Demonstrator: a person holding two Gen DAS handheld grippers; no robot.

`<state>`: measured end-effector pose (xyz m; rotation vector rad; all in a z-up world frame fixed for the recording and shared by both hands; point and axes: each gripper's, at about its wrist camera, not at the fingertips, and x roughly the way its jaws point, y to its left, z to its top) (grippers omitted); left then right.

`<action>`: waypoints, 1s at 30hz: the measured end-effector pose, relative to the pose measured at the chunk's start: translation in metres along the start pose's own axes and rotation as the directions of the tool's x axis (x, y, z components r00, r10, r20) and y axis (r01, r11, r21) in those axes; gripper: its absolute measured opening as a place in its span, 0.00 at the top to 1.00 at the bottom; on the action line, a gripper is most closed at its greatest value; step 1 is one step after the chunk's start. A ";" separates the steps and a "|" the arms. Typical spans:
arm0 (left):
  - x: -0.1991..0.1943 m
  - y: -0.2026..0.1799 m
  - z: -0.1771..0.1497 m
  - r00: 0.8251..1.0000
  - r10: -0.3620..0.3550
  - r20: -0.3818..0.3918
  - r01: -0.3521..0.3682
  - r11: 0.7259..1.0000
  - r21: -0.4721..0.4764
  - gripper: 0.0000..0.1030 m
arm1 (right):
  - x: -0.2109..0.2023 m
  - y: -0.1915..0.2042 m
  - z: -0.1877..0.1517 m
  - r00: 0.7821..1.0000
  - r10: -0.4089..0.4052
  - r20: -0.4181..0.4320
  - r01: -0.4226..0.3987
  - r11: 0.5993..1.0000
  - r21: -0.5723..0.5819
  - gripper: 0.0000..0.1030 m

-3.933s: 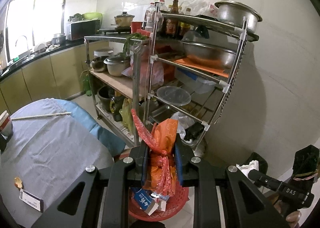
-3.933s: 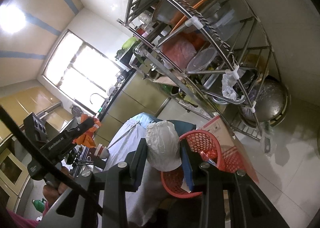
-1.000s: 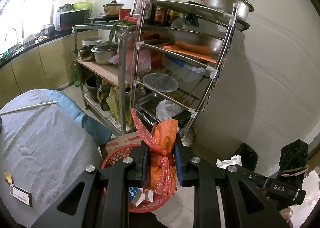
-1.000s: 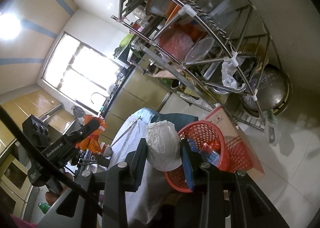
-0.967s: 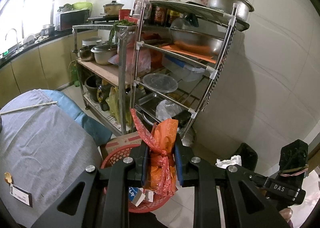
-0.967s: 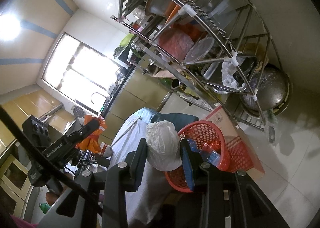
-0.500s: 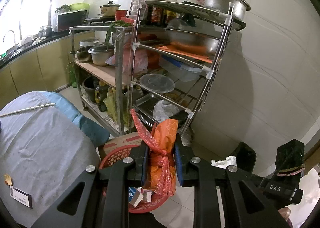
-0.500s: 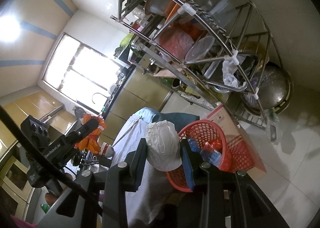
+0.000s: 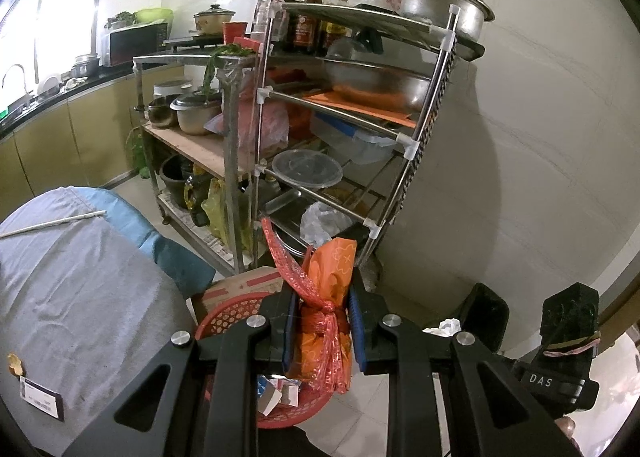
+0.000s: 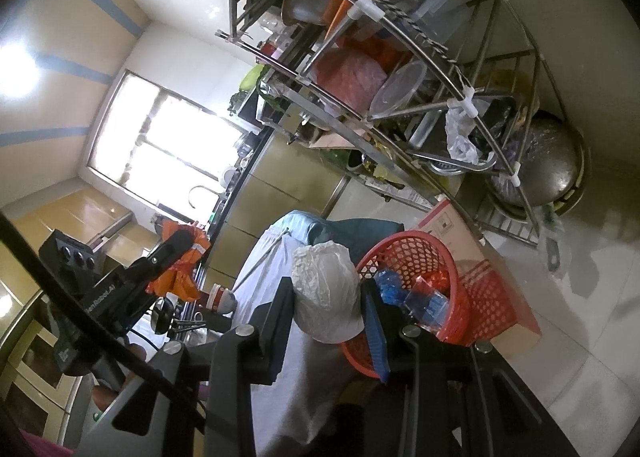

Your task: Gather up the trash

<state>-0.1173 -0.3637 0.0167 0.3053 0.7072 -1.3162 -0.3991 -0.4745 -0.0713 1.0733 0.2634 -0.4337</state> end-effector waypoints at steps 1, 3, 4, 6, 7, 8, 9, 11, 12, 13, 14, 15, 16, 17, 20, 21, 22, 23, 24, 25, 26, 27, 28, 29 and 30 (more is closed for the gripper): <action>0.000 0.001 0.000 1.000 0.000 -0.002 0.000 1.000 -0.003 0.77 | 0.001 0.001 0.000 1.000 -0.001 -0.002 0.001 1.000 0.000 0.65; 0.001 0.004 -0.001 1.000 0.001 -0.008 -0.001 1.000 -0.009 0.77 | 0.003 0.002 -0.001 1.000 0.002 -0.007 -0.002 1.000 0.000 0.65; 0.001 0.005 -0.001 1.000 0.004 -0.007 -0.004 1.000 -0.010 0.77 | 0.004 0.003 -0.001 1.000 0.002 -0.009 -0.002 1.000 -0.002 0.65; 0.000 0.005 -0.001 1.000 0.002 -0.005 -0.002 1.000 -0.016 0.77 | 0.006 0.004 -0.002 1.000 0.002 -0.010 -0.002 1.000 -0.006 0.65; 0.000 0.006 -0.001 1.000 -0.001 -0.005 0.001 1.000 -0.018 0.77 | 0.007 0.004 -0.002 1.000 0.002 -0.013 -0.002 1.000 -0.005 0.65; -0.001 0.006 -0.001 1.000 0.000 -0.004 0.000 1.000 -0.016 0.77 | 0.007 0.004 -0.002 1.000 0.002 -0.014 -0.002 1.000 -0.004 0.65; -0.001 0.006 -0.001 1.000 0.002 -0.003 -0.002 1.000 -0.012 0.77 | 0.008 0.005 -0.003 1.000 0.000 -0.014 0.000 1.000 -0.005 0.65; -0.001 0.008 0.000 1.000 -0.002 -0.001 0.002 1.000 -0.015 0.77 | 0.010 0.006 -0.003 1.000 0.001 -0.015 -0.001 1.000 -0.007 0.65; -0.001 0.009 0.000 1.000 -0.005 -0.001 0.004 1.000 -0.017 0.77 | 0.010 0.006 -0.003 1.000 0.000 -0.014 0.000 1.000 -0.008 0.65; -0.001 0.009 -0.001 1.000 -0.005 -0.002 0.005 1.000 -0.017 0.77 | 0.010 0.007 -0.003 1.000 -0.001 -0.013 0.001 1.000 -0.010 0.65; -0.002 0.009 -0.001 1.000 -0.003 -0.001 0.003 1.000 -0.015 0.77 | 0.010 0.007 -0.004 1.000 -0.001 -0.013 0.001 1.000 -0.010 0.65; -0.001 0.010 -0.001 1.000 -0.004 0.000 0.004 1.000 -0.015 0.77 | 0.010 0.007 -0.004 1.000 -0.001 -0.012 0.001 1.000 -0.010 0.65; -0.001 0.011 -0.001 1.000 -0.006 -0.002 0.006 1.000 -0.015 0.77 | 0.009 0.007 -0.004 1.000 -0.002 -0.010 0.002 1.000 -0.010 0.65; 0.000 0.010 -0.001 1.000 -0.007 -0.005 0.007 1.000 -0.016 0.77 | 0.010 0.007 -0.004 1.000 -0.005 -0.009 0.005 1.000 -0.010 0.65; 0.002 0.010 -0.001 1.000 -0.010 -0.010 0.009 1.000 -0.012 0.77 | 0.010 0.005 -0.004 1.000 -0.005 -0.008 0.005 1.000 -0.001 0.65; 0.002 0.009 -0.001 1.000 -0.012 -0.010 0.012 1.000 -0.011 0.77 | 0.010 0.005 -0.004 1.000 -0.006 -0.007 0.006 1.000 -0.002 0.65; 0.002 0.009 -0.001 1.000 -0.015 -0.009 0.015 1.000 -0.011 0.77 | 0.010 0.005 -0.004 1.000 -0.004 -0.009 0.004 1.000 -0.001 0.65; 0.002 0.009 -0.002 1.000 -0.016 -0.009 0.015 1.000 -0.009 0.77 | 0.010 0.005 -0.004 1.000 -0.004 -0.008 0.004 1.000 -0.002 0.65; 0.001 0.008 -0.002 1.000 -0.015 -0.009 0.015 1.000 -0.007 0.77 | 0.010 0.005 -0.004 1.000 -0.004 -0.007 0.004 1.000 -0.004 0.65; 0.001 0.008 -0.001 1.000 -0.013 -0.006 0.013 1.000 -0.004 0.77 | 0.010 0.005 -0.004 1.000 -0.004 -0.007 0.004 1.000 -0.006 0.65; 0.000 0.008 -0.002 1.000 -0.012 -0.004 0.012 1.000 -0.004 0.77 | 0.010 0.005 -0.004 1.000 -0.003 -0.009 0.003 1.000 -0.006 0.65; -0.001 0.008 -0.002 1.000 -0.012 -0.003 0.012 1.000 -0.005 0.77 | 0.010 0.005 -0.004 1.000 -0.002 -0.009 0.002 1.000 -0.007 0.65; -0.001 0.009 -0.002 1.000 -0.012 -0.002 0.012 1.000 -0.007 0.77 | 0.010 0.006 -0.005 1.000 -0.003 -0.007 0.003 1.000 -0.008 0.65; -0.002 0.010 -0.002 1.000 -0.011 -0.001 0.011 1.000 -0.008 0.77 | 0.010 0.006 -0.005 1.000 -0.003 -0.007 0.002 1.000 -0.008 0.65; -0.003 0.010 -0.002 1.000 -0.011 0.001 0.011 1.000 -0.009 0.77 | 0.010 0.006 -0.005 1.000 0.000 -0.009 0.000 1.000 -0.006 0.65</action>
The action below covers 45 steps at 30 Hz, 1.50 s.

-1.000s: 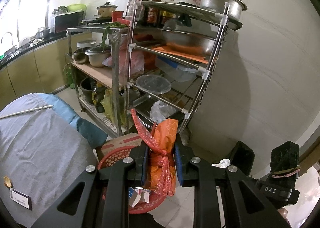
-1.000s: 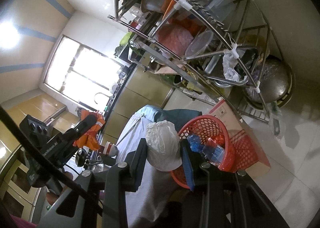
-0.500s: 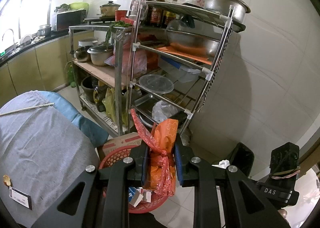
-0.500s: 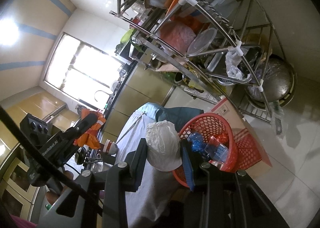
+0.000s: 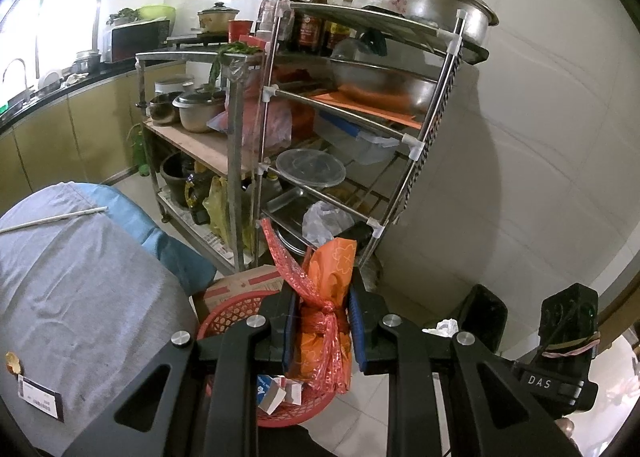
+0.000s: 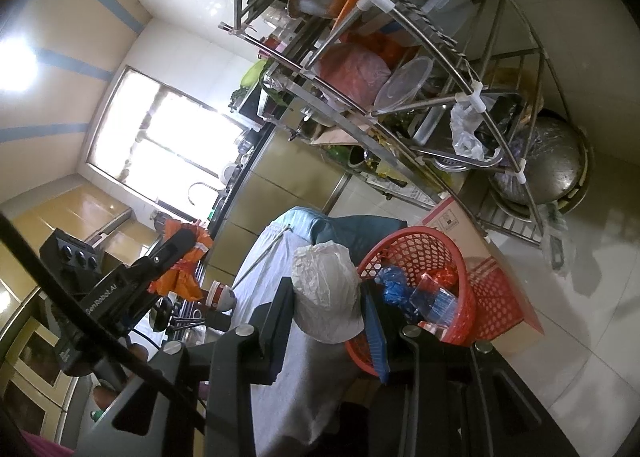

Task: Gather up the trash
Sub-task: 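Open the left tool over the basket while the right tool releases the white tissue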

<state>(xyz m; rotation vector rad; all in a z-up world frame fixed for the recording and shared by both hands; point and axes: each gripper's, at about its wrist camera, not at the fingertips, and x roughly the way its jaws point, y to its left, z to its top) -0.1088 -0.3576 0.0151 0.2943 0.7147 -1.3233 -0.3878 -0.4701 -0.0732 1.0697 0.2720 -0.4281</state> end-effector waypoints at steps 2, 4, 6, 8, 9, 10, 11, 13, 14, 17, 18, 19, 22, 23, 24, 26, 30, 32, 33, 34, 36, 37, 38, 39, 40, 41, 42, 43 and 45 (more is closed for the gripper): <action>-0.002 0.001 -0.001 1.000 -0.003 0.003 0.003 1.000 -0.002 0.77 | -0.001 0.001 0.000 1.000 -0.007 0.004 0.007 1.000 -0.004 0.65; -0.004 0.002 -0.004 1.000 -0.008 0.001 0.008 1.000 -0.008 0.77 | -0.005 -0.001 0.000 1.000 -0.012 0.020 0.012 1.000 -0.003 0.65; -0.005 0.004 -0.009 1.000 -0.025 -0.001 0.025 1.000 -0.018 0.77 | -0.011 -0.007 0.001 0.999 -0.015 0.037 0.014 1.000 0.012 0.65; -0.005 0.004 -0.015 0.999 -0.033 -0.016 0.033 0.999 -0.016 0.77 | -0.018 -0.014 0.004 0.998 -0.022 0.062 0.020 0.999 0.031 0.65; -0.004 0.005 -0.019 0.999 -0.036 -0.024 0.035 0.999 -0.013 0.77 | -0.021 -0.018 0.005 0.997 -0.021 0.074 0.018 0.999 0.041 0.65; -0.002 0.006 -0.025 0.999 -0.038 -0.034 0.038 0.999 -0.011 0.77 | -0.023 -0.022 0.007 0.996 -0.022 0.089 0.017 0.998 0.053 0.65; 0.000 0.007 -0.029 0.998 -0.041 -0.042 0.041 0.999 -0.012 0.77 | -0.024 -0.025 0.008 0.995 -0.024 0.099 0.018 0.998 0.063 0.65; 0.006 0.010 -0.038 0.997 -0.047 -0.063 0.046 0.999 -0.017 0.77 | -0.022 -0.033 0.012 0.995 -0.021 0.103 0.012 0.996 0.089 0.65; 0.009 0.013 -0.042 0.996 -0.050 -0.075 0.048 0.999 -0.024 0.77 | -0.017 -0.035 0.013 0.995 -0.017 0.097 0.007 0.995 0.101 0.65; 0.024 0.023 -0.052 0.992 -0.066 -0.112 0.061 0.997 -0.043 0.77 | -0.001 -0.034 0.014 0.997 -0.013 0.079 0.005 0.995 0.102 0.65; 0.030 0.026 -0.055 0.990 -0.060 -0.127 0.056 0.998 -0.037 0.77 | 0.004 -0.033 0.014 0.997 -0.012 0.073 0.005 0.995 0.101 0.65; 0.033 0.028 -0.057 0.989 -0.052 -0.137 0.048 0.998 -0.034 0.77 | 0.014 -0.032 0.013 0.998 -0.005 0.057 -0.001 0.994 0.105 0.65; 0.044 0.044 -0.063 0.983 -0.065 -0.169 0.057 0.997 -0.052 0.77 | 0.041 -0.030 0.010 1.000 -0.007 0.013 0.006 0.994 0.106 0.65; 0.048 0.050 -0.066 0.981 -0.059 -0.185 0.048 0.997 -0.062 0.77 | 0.052 -0.029 0.008 1.000 -0.021 -0.003 0.021 0.995 0.100 0.63; 0.053 0.056 -0.069 0.979 -0.053 -0.197 0.039 0.997 -0.074 0.77 | 0.061 -0.029 0.006 0.999 -0.038 -0.018 0.040 0.994 0.097 0.63; 0.062 0.064 -0.074 0.974 -0.066 -0.219 0.046 0.994 -0.095 0.76 | 0.079 -0.029 0.002 0.997 -0.068 -0.039 0.071 0.993 0.091 0.63; 0.082 0.074 -0.080 0.960 -0.069 -0.271 0.040 0.993 -0.112 0.73 | 0.114 -0.037 -0.003 0.986 -0.144 -0.081 0.151 0.984 0.093 0.44; 0.092 0.079 -0.082 0.951 -0.091 -0.297 0.055 0.991 -0.126 0.61 | 0.127 -0.045 -0.005 0.984 -0.143 -0.104 0.157 0.978 0.137 0.35; 0.094 0.082 -0.082 0.950 -0.093 -0.297 0.055 0.989 -0.135 0.54 | 0.134 -0.049 -0.005 0.982 -0.150 -0.117 0.167 0.974 0.151 0.35; 0.094 0.084 -0.082 0.953 -0.083 -0.292 0.043 0.989 -0.140 0.52 | 0.136 -0.051 -0.005 0.979 -0.163 -0.120 0.180 0.972 0.153 0.35; 0.091 0.088 -0.079 0.957 -0.068 -0.282 0.027 0.989 -0.144 0.52 | 0.134 -0.052 -0.006 0.980 -0.164 -0.113 0.179 0.972 0.149 0.35; 0.087 0.091 -0.077 0.961 -0.066 -0.270 0.025 0.988 -0.152 0.52 | 0.130 -0.051 -0.006 0.982 -0.157 -0.106 0.171 0.975 0.139 0.35; 0.084 0.092 -0.074 0.964 -0.060 -0.258 0.020 0.988 -0.156 0.51 | 0.125 -0.049 -0.005 0.983 -0.155 -0.097 0.166 0.978 0.124 0.35; 0.080 0.091 -0.071 0.969 -0.048 -0.242 0.011 0.988 -0.152 0.51 | 0.115 -0.048 -0.004 0.984 -0.162 -0.078 0.169 0.981 0.099 0.35; 0.074 0.088 -0.066 0.974 -0.033 -0.226 0.001 0.991 -0.137 0.51 | 0.107 -0.048 -0.004 0.983 -0.171 -0.064 0.176 0.981 0.085 0.35; 0.069 0.082 -0.061 0.978 -0.016 -0.208 -0.008 0.993 -0.114 0.50 | 0.095 -0.050 -0.003 0.982 -0.185 -0.044 0.188 0.980 0.072 0.35; 0.066 0.077 -0.057 0.982 0.000 -0.190 -0.018 0.996 -0.092 0.50 | 0.084 -0.052 -0.001 0.981 -0.193 -0.029 0.195 0.978 0.069 0.35; 0.060 0.068 -0.051 0.986 0.024 -0.164 -0.034 0.997 -0.062 0.49 | 0.067 -0.057 0.000 0.980 -0.199 -0.005 0.198 0.977 0.074 0.35; 0.050 0.046 -0.040 0.993 0.062 -0.101 -0.063 0.998 0.000 0.37 | 0.031 -0.068 0.001 0.976 -0.212 0.050 0.207 0.974 0.097 0.35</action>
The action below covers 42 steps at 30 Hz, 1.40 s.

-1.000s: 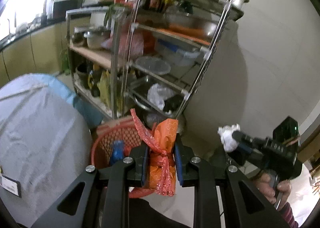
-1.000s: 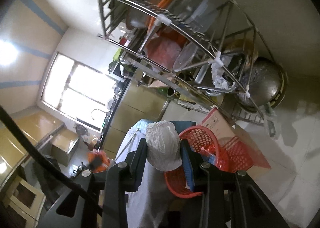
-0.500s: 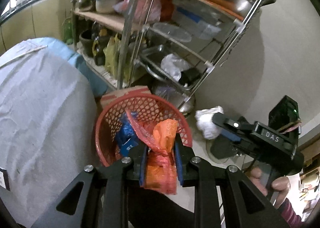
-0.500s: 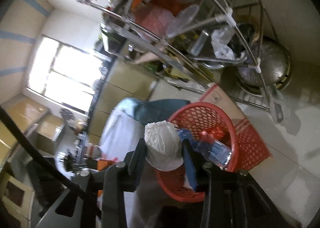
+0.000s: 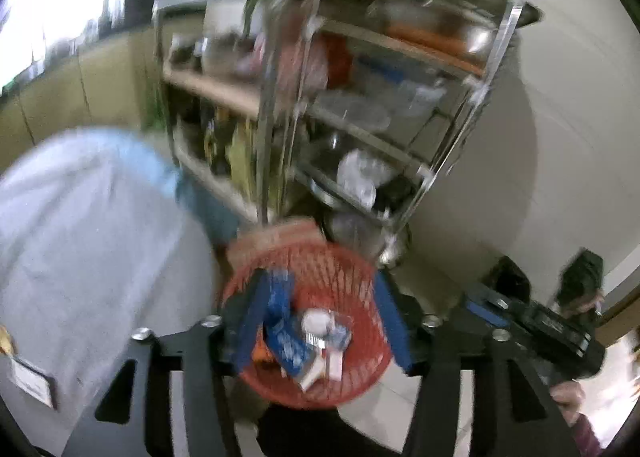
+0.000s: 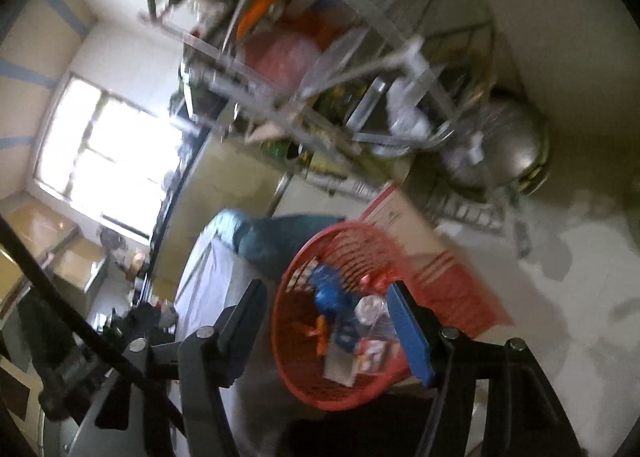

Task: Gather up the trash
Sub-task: 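Open the left tool over the basket while the right tool releases the white tissue, then move both open tools back over the table toward the peel and box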

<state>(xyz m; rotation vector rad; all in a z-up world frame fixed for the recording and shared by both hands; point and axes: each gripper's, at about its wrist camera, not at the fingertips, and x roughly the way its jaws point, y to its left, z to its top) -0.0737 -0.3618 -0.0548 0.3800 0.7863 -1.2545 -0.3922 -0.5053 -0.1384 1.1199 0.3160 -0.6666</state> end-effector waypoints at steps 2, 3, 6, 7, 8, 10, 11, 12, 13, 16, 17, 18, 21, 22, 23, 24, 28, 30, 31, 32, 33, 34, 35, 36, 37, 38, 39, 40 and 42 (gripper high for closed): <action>-0.015 -0.033 0.014 0.995 0.036 0.097 -0.043 0.997 0.066 0.28 | -0.037 -0.020 0.006 0.998 -0.012 0.063 0.010 0.999 0.039 0.35; -0.020 -0.047 0.022 0.990 0.048 0.134 -0.060 0.995 0.082 0.25 | -0.060 -0.030 0.009 0.995 -0.013 0.097 0.007 0.998 0.060 0.35; -0.035 -0.088 0.046 0.978 0.020 0.208 -0.036 0.996 0.076 0.24 | -0.116 -0.037 0.017 0.977 -0.021 0.212 0.014 0.999 0.035 0.35; -0.042 -0.101 0.054 0.973 -0.001 0.233 -0.014 0.998 0.063 0.24 | -0.132 -0.036 0.021 0.968 -0.022 0.249 0.019 1.000 0.015 0.35; -0.047 -0.111 0.059 0.968 -0.014 0.250 0.000 0.999 0.054 0.23 | -0.147 -0.034 0.022 0.957 -0.024 0.288 0.028 1.000 -0.010 0.35; -0.063 -0.139 0.067 0.950 -0.042 0.309 0.030 0.999 0.044 0.22 | -0.175 -0.024 0.026 0.924 -0.040 0.380 0.076 0.994 -0.080 0.35; -0.069 -0.149 0.068 0.942 -0.046 0.333 0.031 0.998 0.049 0.20 | -0.185 -0.018 0.028 0.909 -0.046 0.413 0.099 0.989 -0.108 0.35; -0.075 -0.157 0.069 0.934 -0.041 0.355 0.023 0.998 0.055 0.16 | -0.196 -0.013 0.028 0.893 -0.052 0.448 0.127 0.982 -0.138 0.35; -0.082 -0.168 0.069 0.924 -0.026 0.382 0.001 0.998 0.064 0.15 | -0.202 -0.009 0.029 0.885 -0.052 0.463 0.137 0.979 -0.152 0.35; -0.098 -0.194 0.069 0.899 0.025 0.437 -0.081 0.991 0.110 0.11 | -0.216 -0.006 0.032 0.855 -0.058 0.516 0.176 0.967 -0.183 0.35; -0.100 -0.201 0.069 0.894 0.042 0.446 -0.109 0.986 0.125 0.09 | -0.217 -0.005 0.033 0.850 -0.060 0.523 0.187 0.963 -0.192 0.35; -0.103 -0.208 0.069 0.888 0.060 0.455 -0.136 0.981 0.138 0.08 | -0.218 -0.004 0.035 0.854 -0.065 0.516 0.193 0.961 -0.200 0.35; -0.106 -0.221 0.067 0.879 0.092 0.469 -0.183 0.971 0.153 0.08 | -0.211 -0.005 0.036 0.869 -0.053 0.492 0.172 0.964 -0.201 0.35; -0.106 -0.226 0.066 0.879 0.097 0.467 -0.192 0.968 0.161 0.08 | -0.209 -0.008 0.036 0.872 -0.043 0.487 0.157 0.968 -0.197 0.35; -0.106 -0.231 0.065 0.882 0.098 0.461 -0.197 0.965 0.171 0.08 | -0.209 -0.009 0.036 0.876 -0.036 0.480 0.146 0.971 -0.192 0.35; -0.106 -0.234 0.065 0.886 0.095 0.454 -0.196 0.964 0.180 0.07 | -0.207 -0.010 0.036 0.884 -0.030 0.466 0.133 0.973 -0.190 0.35; -0.106 -0.242 0.061 0.894 0.088 0.440 -0.186 0.965 0.186 0.07 | -0.208 -0.013 0.036 0.896 -0.017 0.444 0.109 0.977 -0.183 0.35; -0.105 -0.244 0.059 0.894 0.095 0.437 -0.194 0.963 0.187 0.07 | -0.208 -0.014 0.036 0.893 -0.012 0.449 0.104 0.978 -0.182 0.35; -0.104 -0.245 0.059 0.894 0.104 0.435 -0.202 0.961 0.186 0.07 | -0.209 -0.013 0.036 0.892 -0.011 0.452 0.104 0.978 -0.183 0.35; -0.104 -0.246 0.059 0.895 0.108 0.433 -0.206 0.961 0.186 0.07 | -0.209 -0.013 0.036 0.890 -0.012 0.456 0.107 0.977 -0.185 0.35; -0.103 -0.246 0.059 0.896 0.114 0.430 -0.210 0.960 0.183 0.07 | -0.209 -0.012 0.036 0.889 -0.012 0.458 0.110 0.976 -0.188 0.35; -0.102 -0.247 0.059 0.896 0.121 0.428 -0.216 0.960 0.180 0.07 | -0.210 -0.011 0.035 0.887 -0.010 0.461 0.113 0.974 -0.196 0.35; -0.102 -0.249 0.058 0.896 0.127 0.426 -0.221 0.959 0.178 0.07 | -0.209 -0.009 0.036 0.887 -0.007 0.462 0.114 0.973 -0.202 0.35; -0.102 -0.250 0.057 0.895 0.137 0.425 -0.229 0.957 0.176 0.07 | -0.209 -0.008 0.035 0.886 -0.005 0.463 0.113 0.972 -0.206 0.35; -0.102 -0.251 0.057 0.894 0.144 0.424 -0.237 0.956 0.175 0.07 | -0.208 -0.006 0.035 0.887 -0.001 0.461 0.110 0.972 -0.209 0.35; -0.102 -0.251 0.056 0.892 0.157 0.424 -0.250 0.953 0.174 0.07 | -0.208 -0.006 0.035 0.889 0.003 0.459 0.106 0.971 -0.213 0.35; -0.102 -0.252 0.056 0.890 0.163 0.425 -0.256 0.951 0.172 0.07 | -0.207 -0.004 0.034 0.889 0.009 0.458 0.103 0.970 -0.219 0.35; -0.103 -0.253 0.056 0.887 0.170 0.430 -0.264 0.950 0.169 0.07 | -0.207 -0.003 0.034 0.888 0.010 0.460 0.105 0.969 -0.224 0.35; -0.105 -0.253 0.056 0.883 0.178 0.435 -0.270 0.949 0.160 0.07 | -0.208 -0.001 0.034 0.886 0.010 0.463 0.110 0.967 -0.232 0.35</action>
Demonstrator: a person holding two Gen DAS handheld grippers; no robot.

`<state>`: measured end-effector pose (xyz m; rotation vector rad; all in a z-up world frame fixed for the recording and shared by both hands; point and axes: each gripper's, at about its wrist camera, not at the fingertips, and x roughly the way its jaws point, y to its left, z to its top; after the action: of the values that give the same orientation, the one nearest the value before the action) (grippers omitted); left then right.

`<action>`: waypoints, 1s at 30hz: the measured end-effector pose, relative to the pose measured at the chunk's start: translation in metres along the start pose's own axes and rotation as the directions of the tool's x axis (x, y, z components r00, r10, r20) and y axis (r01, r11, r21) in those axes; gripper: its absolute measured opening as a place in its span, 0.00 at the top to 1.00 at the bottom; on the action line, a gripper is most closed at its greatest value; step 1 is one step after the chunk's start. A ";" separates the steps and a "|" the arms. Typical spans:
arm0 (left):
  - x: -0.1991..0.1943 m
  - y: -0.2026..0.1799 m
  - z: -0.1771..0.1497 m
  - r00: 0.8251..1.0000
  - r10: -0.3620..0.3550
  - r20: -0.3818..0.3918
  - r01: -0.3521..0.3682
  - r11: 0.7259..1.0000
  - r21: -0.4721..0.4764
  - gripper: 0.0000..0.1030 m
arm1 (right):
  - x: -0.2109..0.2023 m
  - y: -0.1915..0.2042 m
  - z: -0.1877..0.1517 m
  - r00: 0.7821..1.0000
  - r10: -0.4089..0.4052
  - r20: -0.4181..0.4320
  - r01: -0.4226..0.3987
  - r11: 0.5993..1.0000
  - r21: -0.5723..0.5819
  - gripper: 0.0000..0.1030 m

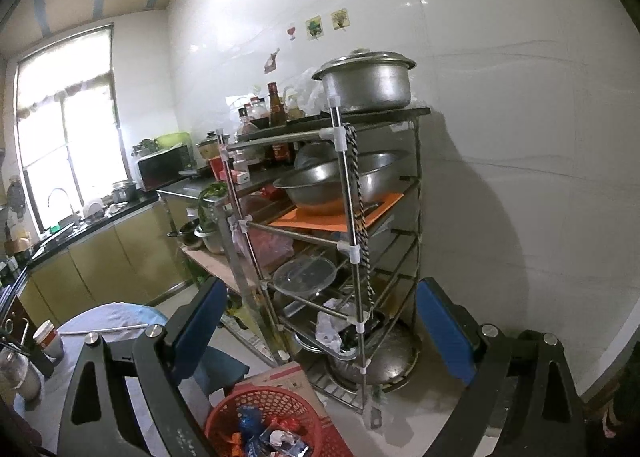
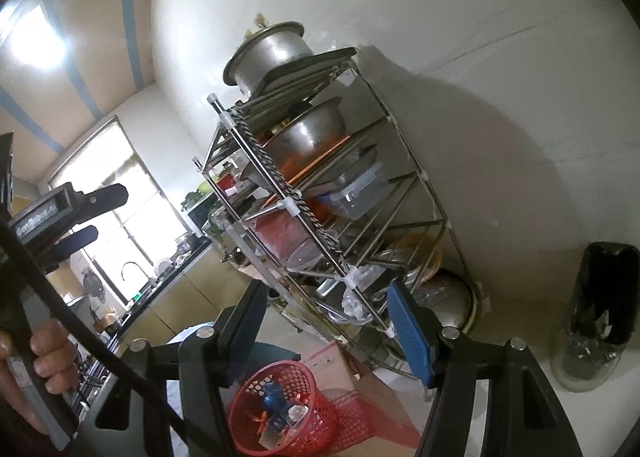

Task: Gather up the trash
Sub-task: 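Move both open tools back over the table toward the peel and box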

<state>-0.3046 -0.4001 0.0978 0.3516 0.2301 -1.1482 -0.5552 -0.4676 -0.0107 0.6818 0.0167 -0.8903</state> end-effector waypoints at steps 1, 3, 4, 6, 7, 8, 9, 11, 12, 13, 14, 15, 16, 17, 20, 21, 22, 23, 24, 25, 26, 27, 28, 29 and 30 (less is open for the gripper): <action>0.000 0.000 0.001 1.000 0.003 0.000 -0.003 1.000 -0.001 0.07 | 0.000 0.001 0.001 1.000 0.001 0.003 -0.001 1.000 -0.003 0.35; -0.001 -0.001 0.002 1.000 0.007 0.000 -0.007 1.000 0.001 0.07 | -0.001 0.001 0.001 1.000 0.001 0.008 -0.001 1.000 -0.004 0.35; -0.001 -0.001 0.002 1.000 0.012 0.000 -0.012 1.000 0.002 0.07 | 0.000 0.001 0.000 1.000 0.000 0.008 0.000 1.000 -0.005 0.35; -0.001 -0.001 0.002 1.000 0.013 -0.001 -0.013 1.000 0.001 0.07 | 0.002 0.000 -0.001 1.000 -0.006 0.007 0.006 1.000 -0.007 0.35; -0.001 0.000 0.002 1.000 0.016 -0.002 -0.016 1.000 0.001 0.07 | 0.003 0.000 -0.001 1.000 -0.007 0.004 0.007 1.000 -0.008 0.35; -0.001 0.001 0.003 1.000 0.021 -0.002 -0.021 1.000 -0.001 0.07 | 0.004 0.000 -0.002 1.000 -0.008 0.000 0.008 1.000 -0.009 0.35; -0.001 0.001 0.003 1.000 0.027 -0.002 -0.027 1.000 -0.004 0.07 | 0.005 0.000 -0.003 1.000 -0.007 -0.003 0.006 1.000 -0.010 0.35; -0.001 0.004 0.003 0.999 0.034 -0.004 -0.034 0.999 -0.015 0.07 | 0.006 0.001 -0.004 1.000 -0.001 -0.009 0.000 1.000 -0.014 0.35; -0.001 0.005 0.003 0.999 0.038 -0.005 -0.038 0.999 -0.018 0.07 | 0.007 0.001 -0.004 1.000 0.002 -0.014 -0.002 1.000 -0.015 0.35; -0.001 0.007 0.003 0.999 0.046 -0.009 -0.046 0.999 -0.020 0.07 | 0.008 0.001 -0.005 1.000 0.005 -0.019 -0.006 1.000 -0.015 0.35; 0.000 0.008 0.003 0.999 0.051 -0.012 -0.051 0.998 -0.022 0.07 | 0.008 0.001 -0.006 1.000 0.011 -0.023 -0.011 1.000 -0.011 0.35; 0.001 0.009 0.002 0.998 0.055 -0.016 -0.056 0.998 -0.024 0.07 | 0.009 0.001 -0.007 1.000 0.015 -0.026 -0.015 1.000 -0.007 0.35; 0.002 0.011 0.002 0.998 0.059 -0.021 -0.060 0.998 -0.027 0.07 | 0.010 0.001 -0.007 0.999 0.020 -0.032 -0.020 1.000 -0.004 0.35; 0.003 0.013 0.002 0.998 0.062 -0.025 -0.063 0.998 -0.030 0.07 | 0.011 0.002 -0.008 0.999 0.022 -0.037 -0.023 1.000 -0.004 0.35; 0.005 0.018 0.001 0.997 0.071 -0.033 -0.072 0.997 -0.042 0.07 | 0.012 0.003 -0.010 0.998 0.030 -0.049 -0.030 1.000 -0.005 0.35; 0.007 0.019 0.001 0.997 0.072 -0.037 -0.073 0.996 -0.045 0.07 | 0.013 0.004 -0.011 0.998 0.033 -0.053 -0.033 0.999 -0.004 0.35; 0.008 0.020 0.000 0.997 0.072 -0.041 -0.074 0.996 -0.047 0.07 | 0.013 0.005 -0.012 0.998 0.034 -0.056 -0.034 0.999 -0.004 0.35; 0.009 0.020 0.000 0.996 0.073 -0.044 -0.075 0.996 -0.049 0.07 | 0.014 0.005 -0.013 0.998 0.034 -0.058 -0.034 0.999 -0.006 0.35; 0.009 0.021 -0.001 0.996 0.074 -0.047 -0.076 0.996 -0.051 0.07 | 0.015 0.006 -0.014 0.998 0.033 -0.059 -0.034 0.999 -0.009 0.35; 0.010 0.022 -0.002 0.996 0.073 -0.052 -0.076 0.996 -0.056 0.07 | 0.015 0.007 -0.016 0.997 0.033 -0.063 -0.034 0.999 -0.014 0.35; 0.011 0.023 -0.003 0.996 0.071 -0.055 -0.074 0.995 -0.059 0.07 | 0.016 0.007 -0.016 0.997 0.033 -0.065 -0.034 0.999 -0.017 0.35; 0.012 0.024 -0.004 0.996 0.070 -0.057 -0.074 0.995 -0.062 0.07 | 0.016 0.008 -0.017 0.997 0.033 -0.067 -0.035 0.999 -0.019 0.35; 0.012 0.025 -0.005 0.996 0.071 -0.058 -0.075 0.995 -0.064 0.07 | 0.017 0.008 -0.018 0.997 0.034 -0.068 -0.036 0.999 -0.020 0.35; 0.012 0.026 -0.006 0.996 0.074 -0.058 -0.078 0.995 -0.065 0.07 | 0.018 0.009 -0.019 0.997 0.036 -0.071 -0.038 0.999 -0.020 0.35; 0.012 0.027 -0.007 0.995 0.078 -0.059 -0.082 0.994 -0.066 0.07 | 0.019 0.009 -0.019 0.997 0.038 -0.074 -0.039 0.999 -0.022 0.35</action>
<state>-0.2751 -0.3977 0.0910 0.3300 0.3012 -1.0502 -0.5313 -0.4662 -0.0262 0.6909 0.0792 -0.8267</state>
